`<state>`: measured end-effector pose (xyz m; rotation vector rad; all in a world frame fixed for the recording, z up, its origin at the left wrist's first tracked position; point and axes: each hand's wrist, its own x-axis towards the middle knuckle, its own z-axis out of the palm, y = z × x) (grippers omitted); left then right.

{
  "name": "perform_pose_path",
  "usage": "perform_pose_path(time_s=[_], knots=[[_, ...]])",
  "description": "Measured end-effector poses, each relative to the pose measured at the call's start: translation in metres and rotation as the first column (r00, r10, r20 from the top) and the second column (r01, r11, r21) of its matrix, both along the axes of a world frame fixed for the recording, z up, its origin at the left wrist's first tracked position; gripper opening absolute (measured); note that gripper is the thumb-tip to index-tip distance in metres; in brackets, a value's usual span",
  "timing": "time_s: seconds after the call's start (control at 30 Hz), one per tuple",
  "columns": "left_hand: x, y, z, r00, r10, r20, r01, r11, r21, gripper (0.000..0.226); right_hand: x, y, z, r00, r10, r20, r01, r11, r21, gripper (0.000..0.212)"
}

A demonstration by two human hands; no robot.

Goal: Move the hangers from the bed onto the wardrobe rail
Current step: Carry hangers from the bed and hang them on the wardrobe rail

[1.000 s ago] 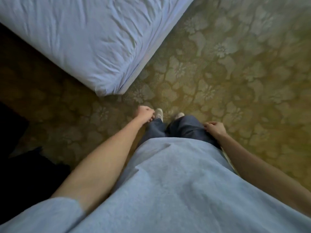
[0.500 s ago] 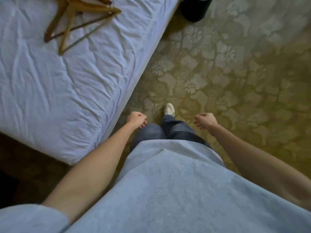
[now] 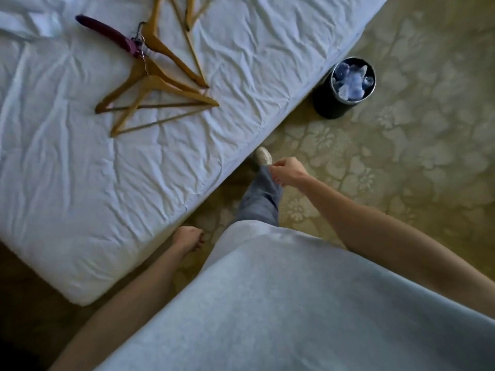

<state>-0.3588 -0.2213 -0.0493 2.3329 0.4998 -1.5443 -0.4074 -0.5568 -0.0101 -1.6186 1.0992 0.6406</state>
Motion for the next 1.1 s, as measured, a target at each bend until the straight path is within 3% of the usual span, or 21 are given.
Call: perform_pose_path(time_s=[0.2,0.4,0.57,0.67,0.8,0.93,1.1], knots=[[0.077,-0.132,-0.001,0.995,0.097,-0.009,-0.098,0.992,-0.084,0.023,0.052,-0.109,-0.011,0.974,0.165,-0.154,-0.174,0.984,-0.05,0.021],[0.172,-0.282,0.026,0.983,0.176,0.058,-0.149,0.939,-0.31,0.026,0.081,-0.213,-0.006,0.952,0.161,-0.26,-0.194,0.976,-0.104,0.019],[0.237,-0.337,0.023,0.949,0.307,0.077,-0.257,0.89,-0.376,0.021,0.143,-0.247,-0.018,0.91,0.284,-0.302,-0.319,0.945,-0.074,0.017],[0.267,-0.338,0.006,0.887,0.449,0.103,-0.396,0.857,-0.329,0.019,0.207,-0.24,-0.037,0.878,0.403,-0.26,-0.429,0.902,-0.049,0.019],[0.309,-0.302,-0.023,0.684,0.693,0.228,-0.654,0.721,-0.229,0.023,0.312,-0.181,-0.063,0.794,0.599,-0.107,-0.601,0.799,0.021,0.017],[0.354,-0.258,-0.054,0.512,0.752,0.415,-0.779,0.61,-0.145,0.033,0.407,-0.095,-0.095,0.662,0.744,0.095,-0.746,0.666,-0.015,0.023],[0.398,-0.231,-0.108,0.416,0.813,0.408,-0.833,0.521,-0.189,0.048,0.481,-0.014,-0.15,0.6,0.785,0.153,-0.78,0.617,-0.105,0.043]])
